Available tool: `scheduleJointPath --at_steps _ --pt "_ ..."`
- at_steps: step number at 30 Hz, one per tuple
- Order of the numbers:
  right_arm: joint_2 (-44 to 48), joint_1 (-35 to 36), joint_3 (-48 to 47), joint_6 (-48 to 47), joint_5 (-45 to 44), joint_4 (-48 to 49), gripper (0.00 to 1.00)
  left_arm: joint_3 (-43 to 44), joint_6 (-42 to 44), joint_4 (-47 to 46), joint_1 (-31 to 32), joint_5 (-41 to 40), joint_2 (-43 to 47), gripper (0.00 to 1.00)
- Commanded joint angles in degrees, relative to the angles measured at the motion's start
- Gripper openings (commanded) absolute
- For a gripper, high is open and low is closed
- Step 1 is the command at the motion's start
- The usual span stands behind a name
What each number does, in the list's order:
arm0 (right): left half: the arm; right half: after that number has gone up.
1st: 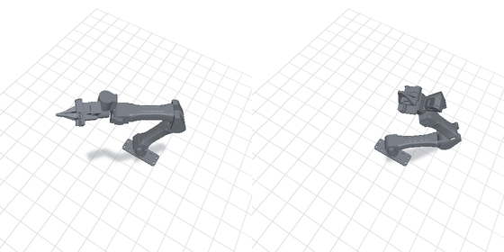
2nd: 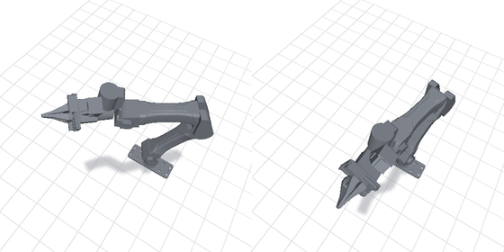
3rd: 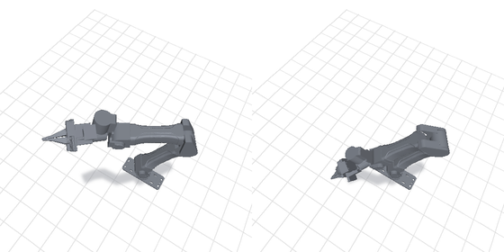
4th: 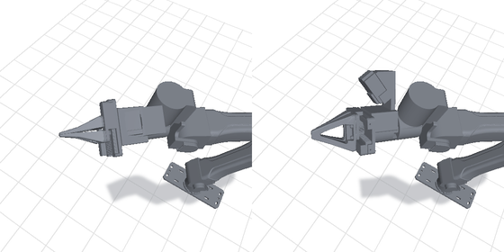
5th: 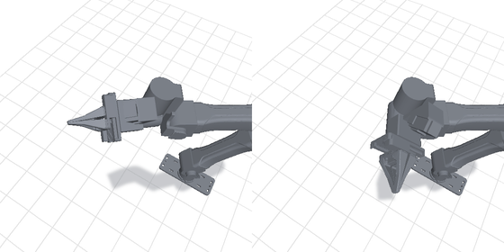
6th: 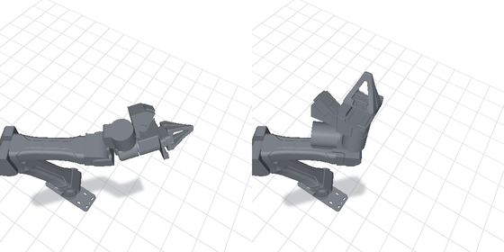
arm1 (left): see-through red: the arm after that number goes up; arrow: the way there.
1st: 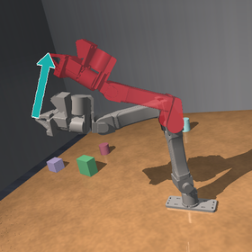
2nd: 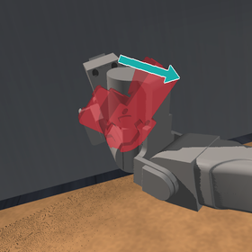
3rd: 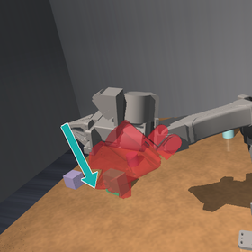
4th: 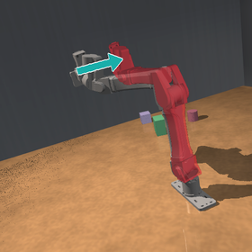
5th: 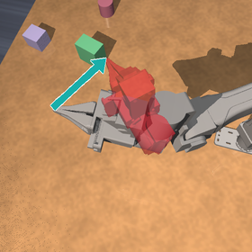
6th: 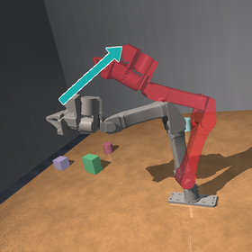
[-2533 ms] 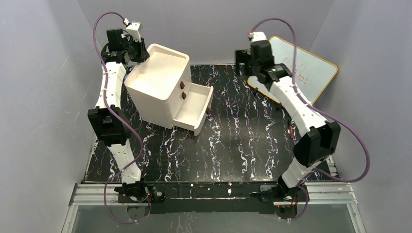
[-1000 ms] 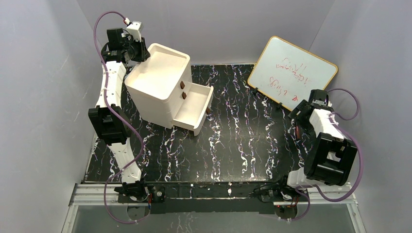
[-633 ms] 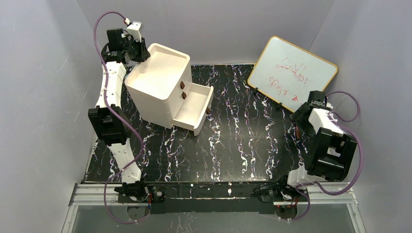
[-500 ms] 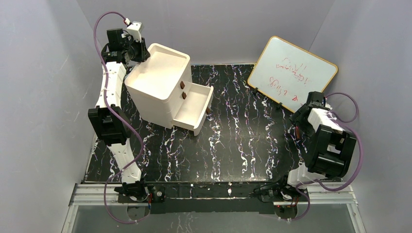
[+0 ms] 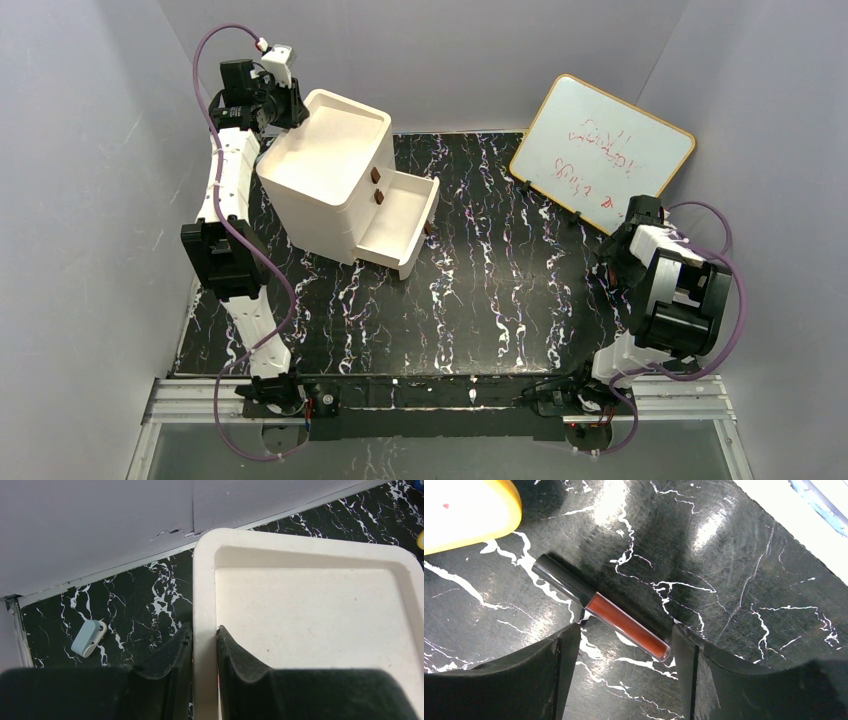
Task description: Organize the makeup
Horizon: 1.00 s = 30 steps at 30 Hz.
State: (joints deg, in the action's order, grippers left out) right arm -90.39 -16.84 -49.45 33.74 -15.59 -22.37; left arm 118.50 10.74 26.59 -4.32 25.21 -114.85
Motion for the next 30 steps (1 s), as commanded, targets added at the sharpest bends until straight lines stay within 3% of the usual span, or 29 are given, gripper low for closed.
scheduleJointPath --at_steps 1,7,12,18,24,30 --pt "-4.03 -0.39 -0.35 3.35 -2.05 -2.92 0.73 -4.11 0.22 16.27 1.81 0.59 -3.86 0.0" --pt "-5.21 -0.39 -2.72 3.09 -1.97 -4.82 0.47 -4.21 0.24 16.47 1.77 0.34 -3.64 0.0" --pt "-5.85 -0.3 -3.29 3.05 -1.69 -5.45 0.35 -4.67 0.54 16.45 1.77 -0.13 -3.52 0.0" --pt "-6.15 -0.3 -2.82 2.58 -0.5 -5.16 0.02 -4.57 0.66 16.61 1.77 -0.59 -3.46 0.0" --pt "-4.5 0.15 -0.92 3.42 1.27 -5.14 0.01 -4.46 0.94 16.98 1.79 -1.12 -3.37 0.0" --pt "6.2 6.66 0.0 4.14 1.98 -9.53 0.01 -3.36 0.62 17.18 1.78 -0.63 -3.68 0.0"
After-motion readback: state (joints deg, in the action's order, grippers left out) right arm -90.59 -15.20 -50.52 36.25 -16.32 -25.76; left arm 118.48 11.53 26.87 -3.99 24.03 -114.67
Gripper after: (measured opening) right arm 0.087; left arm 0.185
